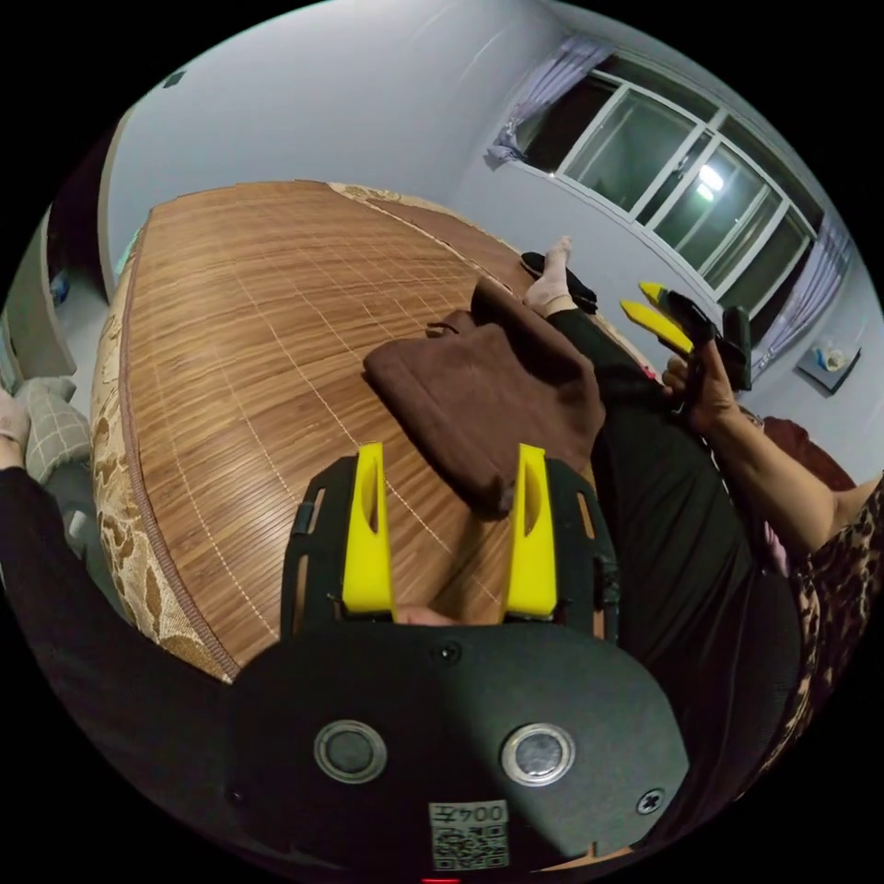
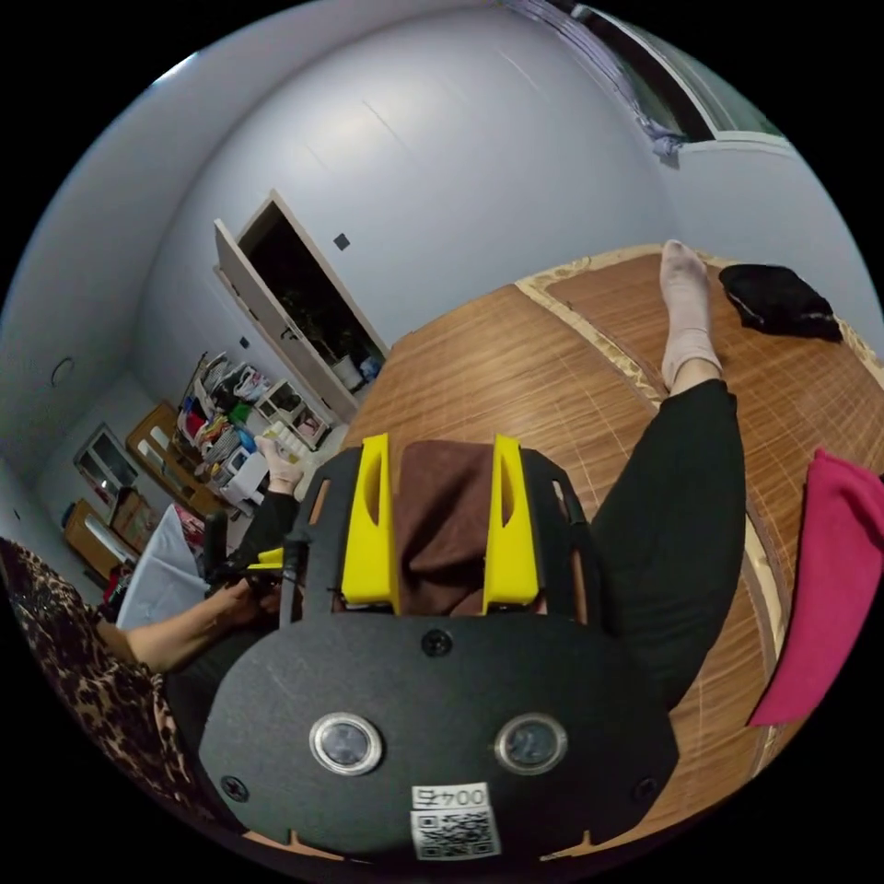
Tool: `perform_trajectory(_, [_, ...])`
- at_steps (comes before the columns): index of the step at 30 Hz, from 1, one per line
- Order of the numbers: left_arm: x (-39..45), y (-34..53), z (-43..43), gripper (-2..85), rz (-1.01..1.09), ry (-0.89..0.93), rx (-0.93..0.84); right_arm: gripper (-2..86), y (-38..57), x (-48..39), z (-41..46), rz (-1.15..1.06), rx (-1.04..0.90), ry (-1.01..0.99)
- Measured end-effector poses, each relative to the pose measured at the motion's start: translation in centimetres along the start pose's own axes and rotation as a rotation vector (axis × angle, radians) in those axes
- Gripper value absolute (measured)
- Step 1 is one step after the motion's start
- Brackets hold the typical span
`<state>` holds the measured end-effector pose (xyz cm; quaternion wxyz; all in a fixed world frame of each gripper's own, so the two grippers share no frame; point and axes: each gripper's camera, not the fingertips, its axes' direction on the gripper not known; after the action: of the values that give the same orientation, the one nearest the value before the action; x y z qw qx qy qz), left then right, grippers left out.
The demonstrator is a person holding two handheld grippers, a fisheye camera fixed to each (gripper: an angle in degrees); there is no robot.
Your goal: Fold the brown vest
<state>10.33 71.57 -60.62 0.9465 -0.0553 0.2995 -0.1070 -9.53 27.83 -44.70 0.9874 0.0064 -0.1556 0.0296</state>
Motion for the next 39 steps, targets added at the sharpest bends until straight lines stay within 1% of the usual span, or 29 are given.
perform_trajectory(2, [1.1, -0.2, 0.9, 18.2, 0.022, 0.020, -0.036, 16.0, 0.1, -0.7, 1.2, -0.046, -0.064, -0.026])
perform_trajectory(6, [2.7, -1.0, 3.1, 17.3, 0.068, 0.022, -0.141, 16.5, 0.3, -1.8, 2.4, -0.108, -0.108, -0.014])
perform_trajectory(8, [3.4, -1.6, 3.6, 14.3, 0.101, -0.002, -0.141, 16.8, 0.4, -1.9, 2.7, -0.116, -0.118, -0.023])
perform_trajectory(9, [3.4, -1.8, 3.6, 13.3, 0.094, -0.001, -0.144, 16.9, 0.4, -1.8, 2.7, -0.113, -0.118, -0.028])
perform_trajectory(11, [3.3, -2.5, 2.8, 7.3, 0.050, 0.004, -0.121, 17.0, 0.6, -1.3, 2.4, -0.092, -0.105, -0.048])
perform_trajectory(12, [3.3, -2.6, 2.4, 6.8, 0.041, -0.006, -0.099, 16.9, 0.6, -1.2, 2.3, -0.086, -0.100, -0.053])
perform_trajectory(14, [3.9, -3.0, -0.7, 5.4, 0.048, 0.025, 0.044, 16.6, 0.7, -0.6, 1.7, -0.062, -0.077, -0.073])
perform_trajectory(15, [4.0, -3.2, -1.7, 5.2, 0.040, 0.055, 0.082, 16.6, 0.8, -0.4, 1.6, -0.055, -0.069, -0.077])
perform_trajectory(17, [4.7, -3.9, -6.0, 4.8, 0.012, 0.153, 0.234, 16.2, 1.0, 0.3, 1.0, -0.021, -0.046, -0.107])
perform_trajectory(18, [4.9, -4.0, -7.2, 4.7, 0.012, 0.168, 0.270, 16.1, 1.0, 0.4, 0.9, -0.012, -0.042, -0.115])
perform_trajectory(20, [5.9, -4.7, -12.1, 4.5, 0.036, 0.233, 0.426, 15.9, 1.1, 1.1, 0.4, 0.022, -0.032, -0.148])
perform_trajectory(26, [8.0, -7.3, -21.0, 4.4, 0.083, 0.268, 0.589, 15.1, 1.6, 1.9, -0.5, 0.049, 0.000, -0.202])
perform_trajectory(29, [9.0, -8.9, -23.5, 4.4, 0.120, 0.302, 0.654, 14.6, 1.8, 2.2, -0.9, 0.061, 0.017, -0.219])
perform_trajectory(32, [9.8, -11.4, -24.6, 4.5, 0.157, 0.307, 0.671, 14.3, 2.0, 2.5, -1.2, 0.072, 0.031, -0.239])
perform_trajectory(34, [9.7, -13.5, -24.1, 4.6, 0.137, 0.287, 0.654, 14.2, 2.2, 2.5, -1.2, 0.075, 0.035, -0.246])
perform_trajectory(36, [9.0, -16.0, -22.6, 4.7, 0.098, 0.245, 0.601, 14.3, 2.3, 2.5, -1.0, 0.074, 0.031, -0.250])
perform_trajectory(39, [6.3, -20.6, -17.8, 5.8, 0.008, 0.163, 0.437, 14.3, 2.3, 2.4, -0.6, 0.071, 0.017, -0.247])
